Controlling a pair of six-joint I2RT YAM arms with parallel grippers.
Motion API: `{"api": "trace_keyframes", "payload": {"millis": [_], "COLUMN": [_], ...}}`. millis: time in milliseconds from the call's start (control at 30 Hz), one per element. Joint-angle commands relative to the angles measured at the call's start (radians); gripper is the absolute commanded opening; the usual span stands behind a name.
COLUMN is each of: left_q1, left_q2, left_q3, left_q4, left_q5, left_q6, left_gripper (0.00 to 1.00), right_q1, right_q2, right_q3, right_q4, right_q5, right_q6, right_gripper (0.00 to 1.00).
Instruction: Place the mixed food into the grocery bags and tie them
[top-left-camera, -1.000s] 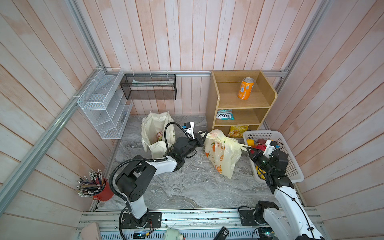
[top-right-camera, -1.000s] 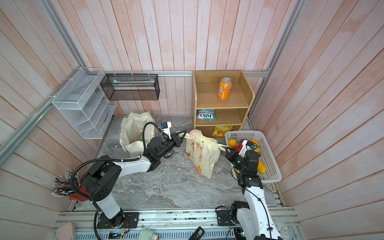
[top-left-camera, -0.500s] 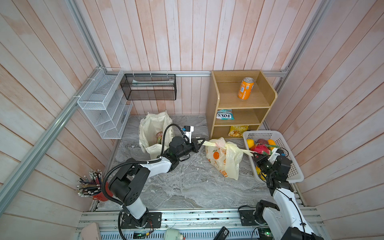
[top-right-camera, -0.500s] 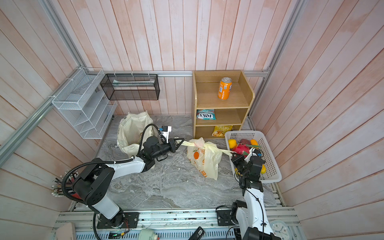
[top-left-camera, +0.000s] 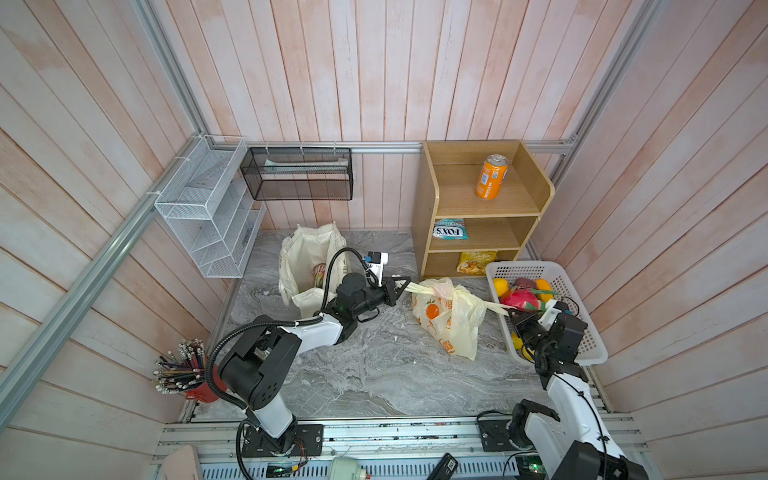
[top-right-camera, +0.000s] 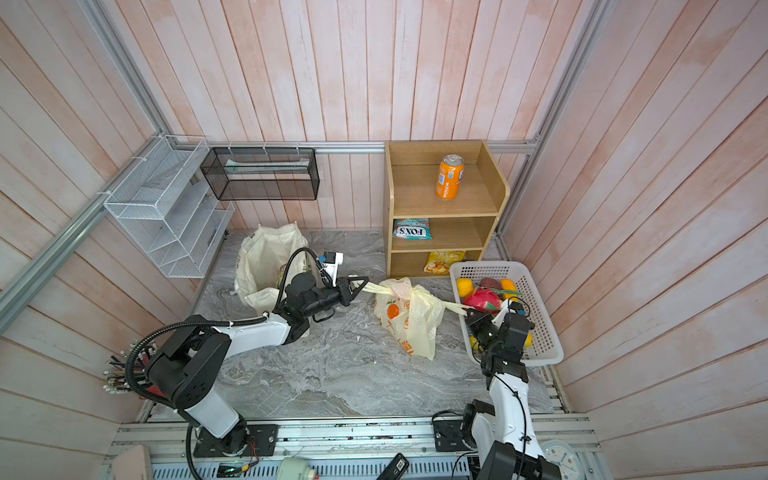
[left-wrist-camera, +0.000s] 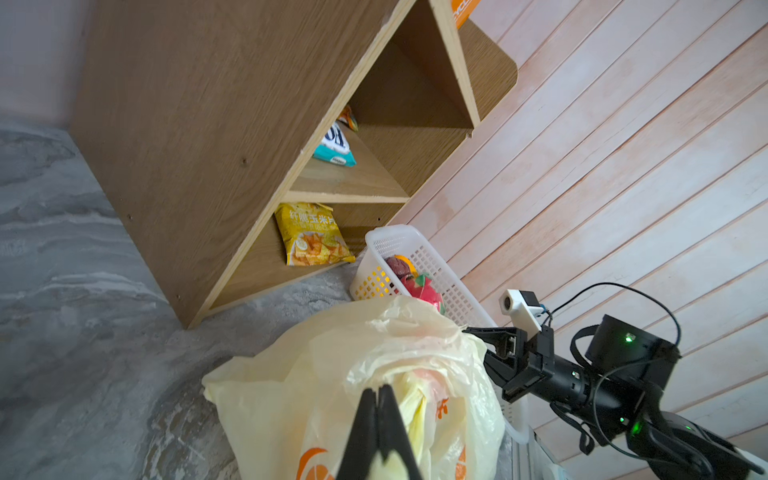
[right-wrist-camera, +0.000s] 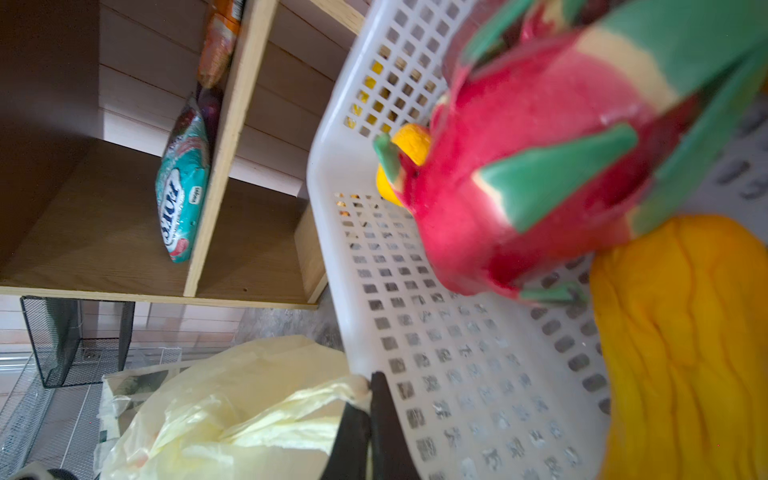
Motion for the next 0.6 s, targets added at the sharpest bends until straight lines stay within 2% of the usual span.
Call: {"api": "trace_keyframes", "payload": {"millis": [0,133,267,433,567], "left_q1": [-0.003,-0.039,-0.064,-0.103,-0.125], "left_q2": [0.022,0.046,0.081,0.117,0.146], "left_q3": [0.096,0.186,0.25,0.296,0.289], "left_q4": [-0.066,-0.156,-0.18,-0.181,-0.146], "left_q5": [-0.012,0.013,0.045,0.056,0.054], "left_q6": [0.095,0.15,0.156,0.149,0.119], "left_gripper": [0.0,0.0,0.0,0.0,0.0], "right_q1": [0.116,0.305,0.442,0.555,0.634], "right_q2": [0.0,0.029,0.094,0.2,0.313], "right_q3": [0.138,0.267,0.351,0.396,0.392], "right_q4": [-0.085,-0.175,-0.158,-0.031,0.085], "right_q5": [0.136,0.252,0.283,0.219,0.123], "right_q6": [-0.116,-0.208,-0.264,-0.264,-0.201], "right_gripper": [0.0,0.0,0.0,0.0,0.0]}}
